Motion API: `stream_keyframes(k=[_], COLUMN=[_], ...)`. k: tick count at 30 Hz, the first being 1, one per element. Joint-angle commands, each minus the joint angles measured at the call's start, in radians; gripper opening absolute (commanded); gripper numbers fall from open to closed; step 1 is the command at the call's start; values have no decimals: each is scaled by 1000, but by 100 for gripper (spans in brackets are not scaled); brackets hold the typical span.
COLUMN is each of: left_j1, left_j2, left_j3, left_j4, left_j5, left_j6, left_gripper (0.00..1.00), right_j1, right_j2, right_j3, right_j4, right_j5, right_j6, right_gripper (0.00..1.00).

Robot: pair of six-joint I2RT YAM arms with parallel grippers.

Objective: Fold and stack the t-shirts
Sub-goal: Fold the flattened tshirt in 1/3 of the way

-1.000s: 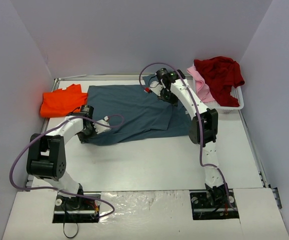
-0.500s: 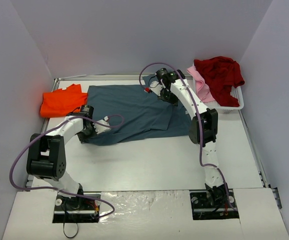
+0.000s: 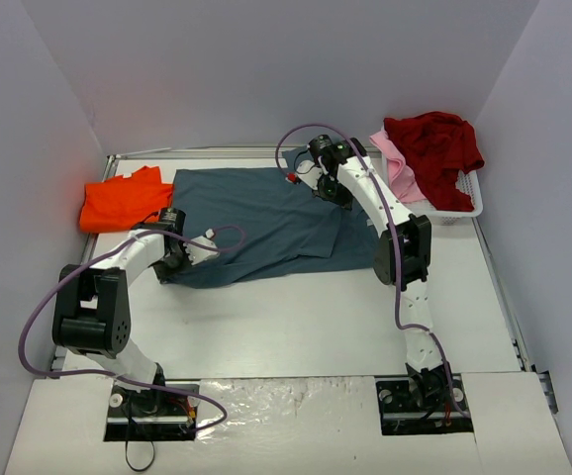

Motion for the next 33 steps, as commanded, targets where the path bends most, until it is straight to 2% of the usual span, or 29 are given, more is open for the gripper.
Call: stream_keyframes(k=[1, 5, 9, 11, 33], left_j1=[9, 9, 9, 8, 9], left_j2=[-33, -13, -25, -29, -82], left_j3=[22, 38, 29, 30, 55], left_j4=[-24, -12, 9, 13, 2], left_j5=[-5, -53, -57, -60, -93], left_j6=[-36, -69, -73, -78, -84], left_gripper=[7, 15, 27, 30, 28], right_j1=[-8, -8, -10, -11, -21], right_j2=[4, 5, 5, 5, 0], right_j3=[22, 22, 21, 19, 19], right_j4=[-35, -33, -33, -33, -24], right_j5=[25, 20, 22, 22, 28], right_j6=[10, 12, 13, 13, 13], right_gripper=[0, 0, 0, 0, 0])
